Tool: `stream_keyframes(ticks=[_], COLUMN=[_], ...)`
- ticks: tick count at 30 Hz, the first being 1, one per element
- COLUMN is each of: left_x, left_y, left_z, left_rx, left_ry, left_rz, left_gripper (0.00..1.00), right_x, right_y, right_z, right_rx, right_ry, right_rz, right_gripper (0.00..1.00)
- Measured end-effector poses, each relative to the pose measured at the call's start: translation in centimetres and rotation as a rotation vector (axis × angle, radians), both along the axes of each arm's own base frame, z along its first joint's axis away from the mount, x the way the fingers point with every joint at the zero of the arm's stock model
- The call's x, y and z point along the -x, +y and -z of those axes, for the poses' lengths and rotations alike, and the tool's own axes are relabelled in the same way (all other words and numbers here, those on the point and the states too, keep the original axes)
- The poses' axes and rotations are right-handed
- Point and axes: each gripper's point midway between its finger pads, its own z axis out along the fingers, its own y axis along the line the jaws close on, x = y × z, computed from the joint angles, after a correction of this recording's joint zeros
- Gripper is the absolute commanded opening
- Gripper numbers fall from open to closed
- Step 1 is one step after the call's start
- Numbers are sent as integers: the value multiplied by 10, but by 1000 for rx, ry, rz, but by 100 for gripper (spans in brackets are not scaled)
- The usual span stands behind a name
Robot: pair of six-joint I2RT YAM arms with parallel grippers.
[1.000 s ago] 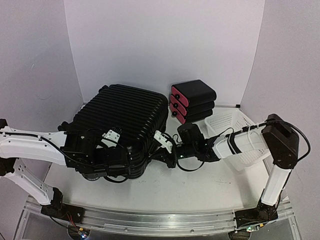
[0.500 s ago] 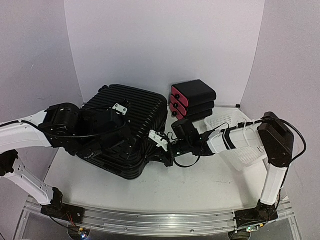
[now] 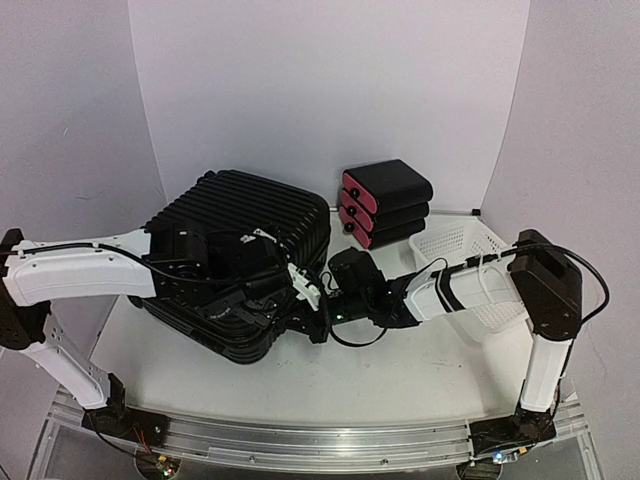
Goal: Open, take out, and arrange the luggage
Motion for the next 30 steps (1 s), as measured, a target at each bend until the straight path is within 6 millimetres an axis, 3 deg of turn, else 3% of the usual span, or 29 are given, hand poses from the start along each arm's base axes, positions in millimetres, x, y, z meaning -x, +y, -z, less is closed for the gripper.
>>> stream_keyframes(ticks=[4,9,18,21,24,30], left_x=[-1,-6,-8,-6,-5,-4], left_y=[7,23,34,37,40,49], left_z=[23,26,25,21,21,22], left_rx=[-66,-70,-24,25,60,55], left_ry=[8,-22,-61,-63,-54,-46], left_rz=[-25,-112,-197,-226,-251,-274], left_gripper=[99,99,98,98,97,96], right_x=[1,-1,-19,-41,-76,-164], right_y=[3,5,-4,-16,-29,-58], right_z=[0,1,6,6,5,8], right_rx=[0,5,53,54,54,67], right_ry=[14,7,-224,-247,-249,-289], right_rz=[33,73,32,41,82,216], right_gripper=[0,0,0,0,0,0])
